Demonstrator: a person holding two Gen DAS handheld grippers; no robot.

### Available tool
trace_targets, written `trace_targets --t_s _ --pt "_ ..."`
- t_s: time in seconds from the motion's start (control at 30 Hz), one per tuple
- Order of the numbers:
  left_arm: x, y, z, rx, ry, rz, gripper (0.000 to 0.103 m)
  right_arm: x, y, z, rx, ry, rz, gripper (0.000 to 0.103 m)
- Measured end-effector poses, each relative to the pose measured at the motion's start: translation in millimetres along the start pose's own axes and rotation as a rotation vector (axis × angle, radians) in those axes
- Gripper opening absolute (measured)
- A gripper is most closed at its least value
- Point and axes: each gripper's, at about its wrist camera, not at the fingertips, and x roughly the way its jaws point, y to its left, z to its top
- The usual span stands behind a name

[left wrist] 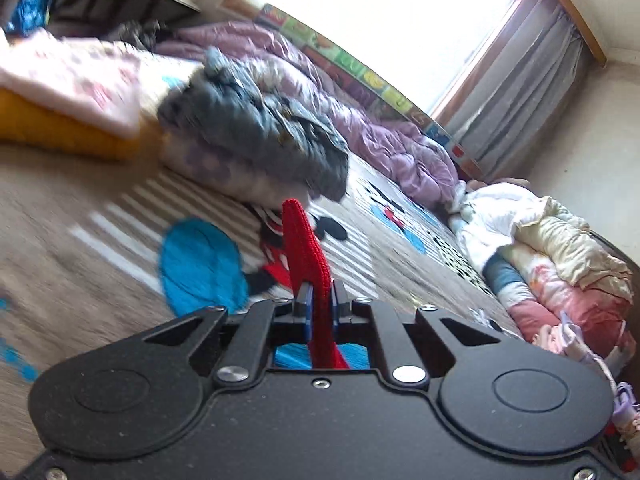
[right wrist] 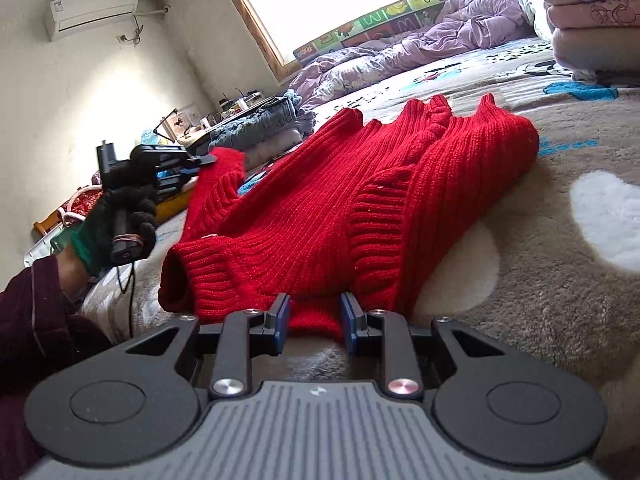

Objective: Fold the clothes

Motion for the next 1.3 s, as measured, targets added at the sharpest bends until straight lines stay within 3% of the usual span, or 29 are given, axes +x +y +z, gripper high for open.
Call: trace_targets --t_s 0.3,0.57,0.7,0.9,1.17,1.3 --pt "-42.2 21.7 8.9 0.028 -0.073 0.068 0.006 3.1 9.3 0.0 -0.029 0.002 -0.032 0.037" --pt "-69.3 50.4 11.2 0.018 -0.117 0.128 0.005 4.8 17.1 4.1 -0.039 0.018 -0.066 0.038" --pt "-74.9 60.8 10.2 0.007 -0.122 0.149 0.005 6.4 29.6 5.5 -0.113 0.024 -0.099 0.042" --pt "-72.1 75.7 5.2 -0.023 -0.095 0.201 0.006 9.8 34.8 6.7 -0.149 0.046 -0.097 0.059" --pt "-52.0 93.1 -5.2 -0.035 -0.01 0.293 0.006 7.7 38.2 7.9 -0.161 0.04 -0.098 0.058" --pt "-49.2 101.2 -6.4 -0.069 0.012 0.348 0.012 2.3 37.4 9.3 -0.165 0.025 -0.079 0.058"
